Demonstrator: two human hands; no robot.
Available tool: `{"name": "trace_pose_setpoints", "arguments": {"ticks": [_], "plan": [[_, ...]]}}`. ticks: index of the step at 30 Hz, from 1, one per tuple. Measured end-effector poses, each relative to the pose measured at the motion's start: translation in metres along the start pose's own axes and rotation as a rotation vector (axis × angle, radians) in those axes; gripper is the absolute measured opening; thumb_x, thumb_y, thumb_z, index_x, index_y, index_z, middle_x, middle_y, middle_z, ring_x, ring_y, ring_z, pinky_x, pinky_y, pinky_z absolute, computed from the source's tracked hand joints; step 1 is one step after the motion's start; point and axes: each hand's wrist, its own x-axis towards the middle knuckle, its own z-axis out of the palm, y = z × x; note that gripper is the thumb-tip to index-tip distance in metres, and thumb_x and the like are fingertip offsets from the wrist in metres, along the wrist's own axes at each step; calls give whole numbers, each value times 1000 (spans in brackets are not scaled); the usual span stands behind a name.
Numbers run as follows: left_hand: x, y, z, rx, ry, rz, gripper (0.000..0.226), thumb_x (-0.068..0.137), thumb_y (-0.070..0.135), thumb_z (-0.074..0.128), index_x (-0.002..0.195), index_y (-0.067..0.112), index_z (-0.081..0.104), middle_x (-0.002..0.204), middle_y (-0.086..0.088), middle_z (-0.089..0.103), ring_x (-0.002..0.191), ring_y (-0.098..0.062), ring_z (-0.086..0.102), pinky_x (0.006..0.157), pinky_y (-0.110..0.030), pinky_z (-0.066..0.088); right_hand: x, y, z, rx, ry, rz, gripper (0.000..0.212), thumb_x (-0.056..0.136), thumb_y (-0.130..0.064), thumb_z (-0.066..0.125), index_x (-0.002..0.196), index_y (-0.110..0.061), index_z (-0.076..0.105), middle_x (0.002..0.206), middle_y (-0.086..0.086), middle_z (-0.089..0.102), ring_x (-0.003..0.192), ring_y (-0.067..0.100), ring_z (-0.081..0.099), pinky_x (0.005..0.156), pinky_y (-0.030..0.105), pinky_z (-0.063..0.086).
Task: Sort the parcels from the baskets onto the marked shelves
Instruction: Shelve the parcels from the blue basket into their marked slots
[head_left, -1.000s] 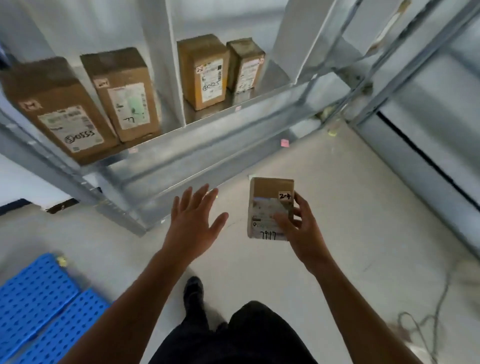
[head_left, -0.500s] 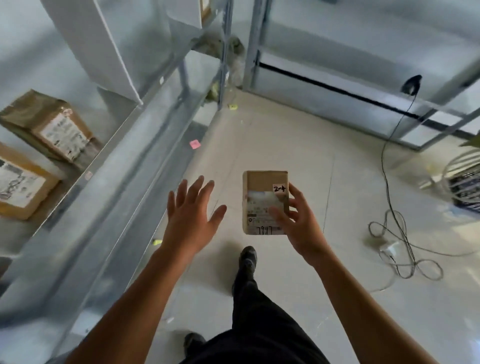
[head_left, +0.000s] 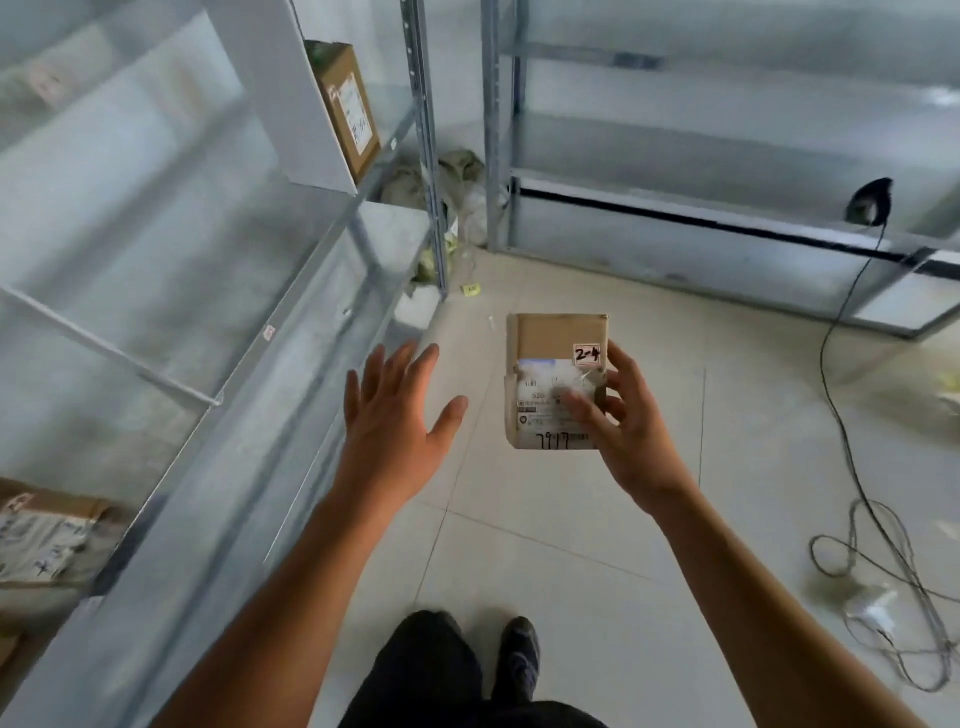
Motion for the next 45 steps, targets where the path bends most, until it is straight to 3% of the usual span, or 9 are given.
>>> {"name": "trace_pose_setpoints", "arguments": {"ticks": [7,17,22,25,30,33,37,43,45], "plan": [[136,-17,15,-20,72,-28,65,99,48,55,157,23,38,167,3,28,158,-23,11,127,-51,3,150,-11,16,-33,-67,-44,61,92,-33,75,141,-53,45,121,-14,69,105,12,72,74,28,61],[329,-35,18,-12,143,-73,67,99,52,53,157,24,37,167,-1,29,158,-26,14,127,-51,7,356,-36,38,-83,-178,-72,70,92,-28,73,154,-28,41,125,-12,66,111,14,70,80,28,59],[413,-28,15,-1,154,-103,66,100,54,52,157,25,37,168,-1,28,157,-29,14,127,-55,13,441,-51,28,-74,-199,-100,60,93,-27,72,142,-50,46,125,-13,66,110,12,69,82,28,60],[451,-23,20,0,183,-152,65,100,51,56,156,22,38,166,-5,31,156,-31,17,124,-58,18,485,-52,22,-74,-273,-104,63,91,-29,70,145,-46,42,122,-17,66,109,11,68,81,28,61],[508,3,38,50,285,-307,65,98,49,57,155,21,39,165,-5,32,156,-33,17,125,-57,12,574,-50,9,-50,-457,-80,77,89,-26,69,157,-29,32,115,-27,66,106,6,68,80,29,62],[533,22,39,73,328,-402,65,98,50,56,155,23,38,165,-2,33,155,-32,18,124,-54,10,623,-55,6,-64,-580,-79,79,89,-28,70,158,-31,31,120,-24,64,112,6,67,81,28,63],[555,34,35,100,379,-464,65,99,50,55,155,23,37,164,-5,34,154,-31,22,124,-55,11,680,-59,13,-51,-700,-80,76,95,-16,71,156,-40,34,142,3,56,117,12,65,89,37,63],[593,17,16,176,430,-589,66,100,53,52,156,22,35,166,-5,29,156,-31,16,126,-55,8,745,-68,55,-61,-845,-124,66,99,-14,69,151,-40,38,124,-16,65,115,11,67,80,30,63],[608,3,9,186,442,-605,64,99,49,57,154,21,38,163,-6,34,154,-32,20,126,-59,11,764,-69,76,-61,-888,-99,69,100,-13,66,153,-42,34,125,-14,65,116,12,67,77,29,63]]}}
